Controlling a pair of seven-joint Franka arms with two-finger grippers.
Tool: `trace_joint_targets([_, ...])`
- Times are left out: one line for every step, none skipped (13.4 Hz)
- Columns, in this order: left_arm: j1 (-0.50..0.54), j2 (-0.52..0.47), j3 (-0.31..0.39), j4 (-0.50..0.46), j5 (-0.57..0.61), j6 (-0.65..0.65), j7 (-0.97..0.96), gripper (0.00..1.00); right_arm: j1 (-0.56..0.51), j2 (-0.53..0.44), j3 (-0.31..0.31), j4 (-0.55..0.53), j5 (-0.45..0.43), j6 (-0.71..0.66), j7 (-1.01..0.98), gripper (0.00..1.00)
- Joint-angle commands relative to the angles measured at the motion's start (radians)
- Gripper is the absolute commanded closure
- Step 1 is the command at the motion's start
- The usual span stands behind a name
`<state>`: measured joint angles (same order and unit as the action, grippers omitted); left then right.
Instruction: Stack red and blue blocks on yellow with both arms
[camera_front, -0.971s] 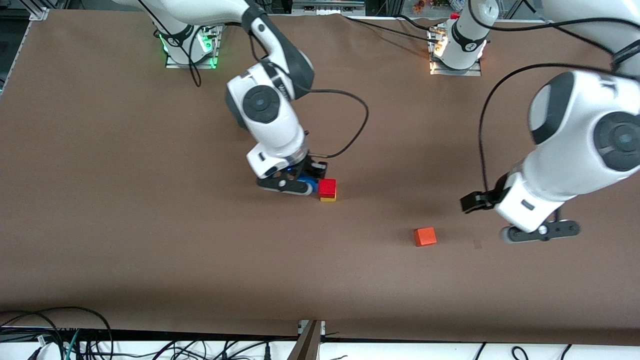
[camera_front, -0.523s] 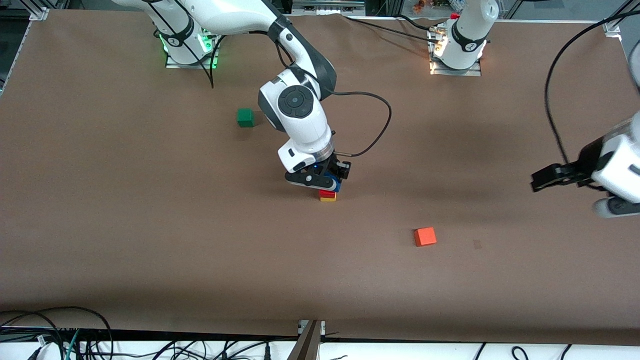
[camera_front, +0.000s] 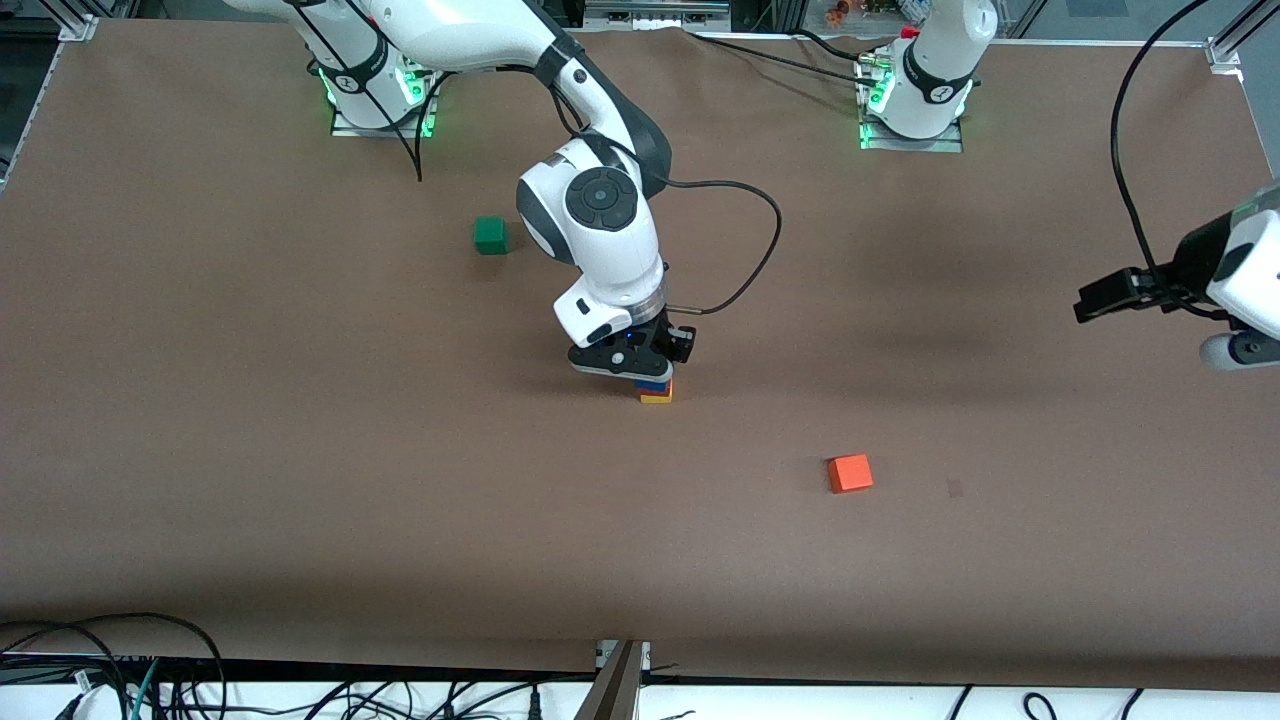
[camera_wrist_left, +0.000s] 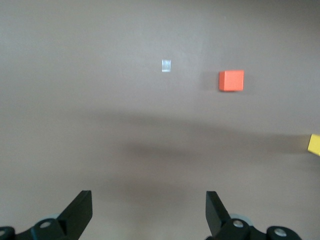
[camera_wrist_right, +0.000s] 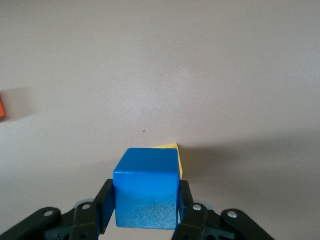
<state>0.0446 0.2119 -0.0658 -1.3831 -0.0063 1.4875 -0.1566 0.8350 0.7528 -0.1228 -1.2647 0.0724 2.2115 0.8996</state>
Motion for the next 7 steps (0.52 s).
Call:
trace_joint_targets([0.008, -0.023, -0.003, -0.050, -0.015, 0.013, 0.042, 0.00, 0.003, 0.008, 0.000, 0.027, -0.019, -0.032, -0.013, 0.46])
trace_joint_targets([0.003, -0.022, -0.005, -0.047, -0.009, 0.013, 0.040, 0.00, 0.004, 0.008, 0.000, 0.027, -0.019, -0.032, -0.013, 0.46])
trace_joint_targets([0.001, -0.022, -0.005, -0.047, -0.011, 0.016, 0.040, 0.00, 0.004, 0.010, 0.000, 0.027, -0.019, -0.032, -0.013, 0.46])
trace_joint_targets([-0.002, -0.020, -0.005, -0.045, -0.012, 0.017, 0.038, 0.00, 0.004, 0.010, 0.000, 0.027, -0.019, -0.032, -0.013, 0.45])
trace_joint_targets([-0.008, -0.019, -0.005, -0.042, -0.009, 0.019, 0.038, 0.00, 0.006, 0.010, 0.000, 0.025, -0.017, -0.032, -0.011, 0.45])
trace_joint_targets([-0.009, -0.019, -0.005, -0.030, -0.006, 0.019, 0.038, 0.00, 0.016, 0.010, 0.000, 0.025, -0.019, -0.033, -0.011, 0.45])
trace_joint_targets([-0.005, -0.009, -0.005, -0.027, -0.007, 0.019, 0.040, 0.00, 0.019, 0.010, 0.000, 0.025, -0.019, -0.036, -0.011, 0.45])
